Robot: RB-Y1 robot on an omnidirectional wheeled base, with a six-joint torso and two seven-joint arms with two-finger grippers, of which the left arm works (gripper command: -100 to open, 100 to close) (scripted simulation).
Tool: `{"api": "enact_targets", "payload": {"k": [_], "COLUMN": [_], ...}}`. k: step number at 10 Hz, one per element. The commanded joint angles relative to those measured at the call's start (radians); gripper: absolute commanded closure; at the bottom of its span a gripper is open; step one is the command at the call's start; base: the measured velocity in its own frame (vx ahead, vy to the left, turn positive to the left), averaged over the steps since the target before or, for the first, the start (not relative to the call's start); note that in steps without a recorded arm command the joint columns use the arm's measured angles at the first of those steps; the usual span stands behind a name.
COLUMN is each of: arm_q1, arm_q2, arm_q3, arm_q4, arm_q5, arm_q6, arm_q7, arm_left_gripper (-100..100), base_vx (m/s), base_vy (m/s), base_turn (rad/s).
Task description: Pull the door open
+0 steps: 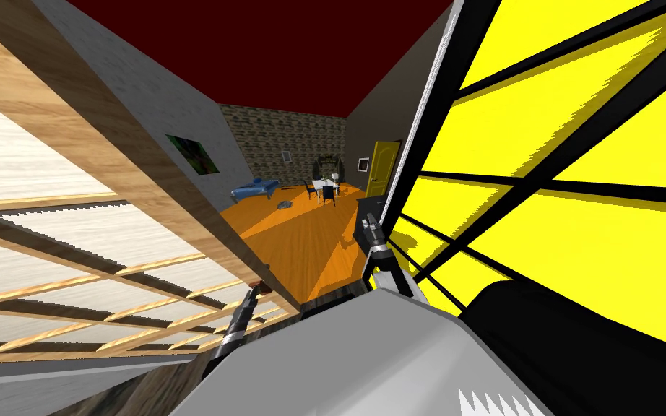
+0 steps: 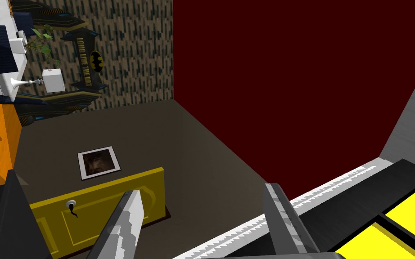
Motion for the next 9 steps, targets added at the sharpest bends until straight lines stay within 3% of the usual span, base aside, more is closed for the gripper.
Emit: {"api": "enact_targets", "payload": {"k": [1,4,5,6,9], "arm_q1": [-0.005,-0.01,-0.014,-0.014,-0.023], "arm_q2": [-0.006,-0.007,-0.009,-0.009,-0.012], "arm_q3": [-0.012,-0.019,-0.026,-0.026,-0.04], "arm_q4": [0.0,0.001,0.001,0.001,0.002], "arm_q5": [0.025,0.042,0.06,0.06,0.098], "arm_q6": [0.009,0.015,0.021,0.021,0.033], "arm_q7": [0.05,0.11,0.148,0.151,0.234], "arm_left_gripper": [100,100,100,100,100], "base_vx": [-0.085,-0.054,-0.058,-0.047,-0.052], "base_vy": [0.032,0.022,0.022,0.021,0.025], "base_turn": [-0.109,-0.058,-0.07,-0.042,-0.066]}}
